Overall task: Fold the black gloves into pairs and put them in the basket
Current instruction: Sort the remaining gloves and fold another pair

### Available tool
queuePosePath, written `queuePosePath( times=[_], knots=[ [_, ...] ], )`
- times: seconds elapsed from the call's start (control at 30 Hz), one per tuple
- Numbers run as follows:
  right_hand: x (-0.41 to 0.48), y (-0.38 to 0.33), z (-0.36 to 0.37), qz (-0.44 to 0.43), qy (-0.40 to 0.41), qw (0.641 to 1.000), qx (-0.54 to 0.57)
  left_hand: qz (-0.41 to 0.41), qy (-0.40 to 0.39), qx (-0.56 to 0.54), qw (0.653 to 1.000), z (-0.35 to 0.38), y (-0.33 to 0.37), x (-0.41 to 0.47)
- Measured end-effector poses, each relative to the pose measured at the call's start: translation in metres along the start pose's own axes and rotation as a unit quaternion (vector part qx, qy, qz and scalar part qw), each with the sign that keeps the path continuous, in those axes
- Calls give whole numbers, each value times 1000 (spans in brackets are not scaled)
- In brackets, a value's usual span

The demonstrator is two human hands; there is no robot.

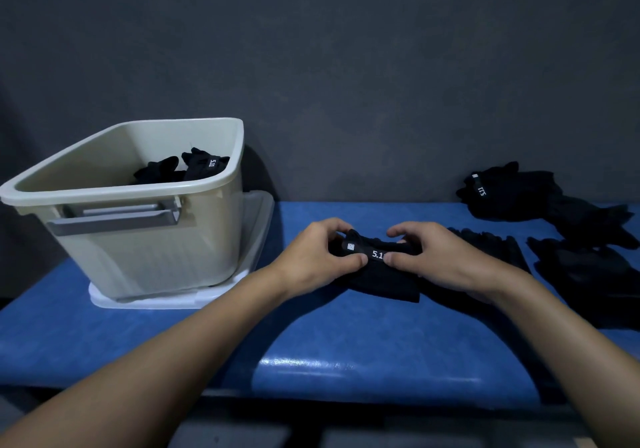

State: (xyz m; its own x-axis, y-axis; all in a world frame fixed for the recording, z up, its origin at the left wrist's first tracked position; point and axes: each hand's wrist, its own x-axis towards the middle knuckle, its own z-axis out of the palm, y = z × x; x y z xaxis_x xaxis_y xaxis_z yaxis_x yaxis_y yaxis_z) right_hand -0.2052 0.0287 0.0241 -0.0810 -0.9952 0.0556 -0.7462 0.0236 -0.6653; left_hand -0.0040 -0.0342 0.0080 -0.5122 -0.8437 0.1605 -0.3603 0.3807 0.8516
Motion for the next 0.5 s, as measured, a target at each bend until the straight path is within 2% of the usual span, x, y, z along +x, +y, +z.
queuePosePath(
  times=[0.13,0.33,0.5],
  knots=[
    [-4,-5,0,-2,-32,998,54,15,-15,-2,1000,-1,3,-4],
    [-10,-10,-2,-12,-64,996,55,27,-23,-33,999,-2,9,-8],
    [-15,-12,-5,-23,-74,987,140,58,-13,-32,998,-6,17,-9]
  ],
)
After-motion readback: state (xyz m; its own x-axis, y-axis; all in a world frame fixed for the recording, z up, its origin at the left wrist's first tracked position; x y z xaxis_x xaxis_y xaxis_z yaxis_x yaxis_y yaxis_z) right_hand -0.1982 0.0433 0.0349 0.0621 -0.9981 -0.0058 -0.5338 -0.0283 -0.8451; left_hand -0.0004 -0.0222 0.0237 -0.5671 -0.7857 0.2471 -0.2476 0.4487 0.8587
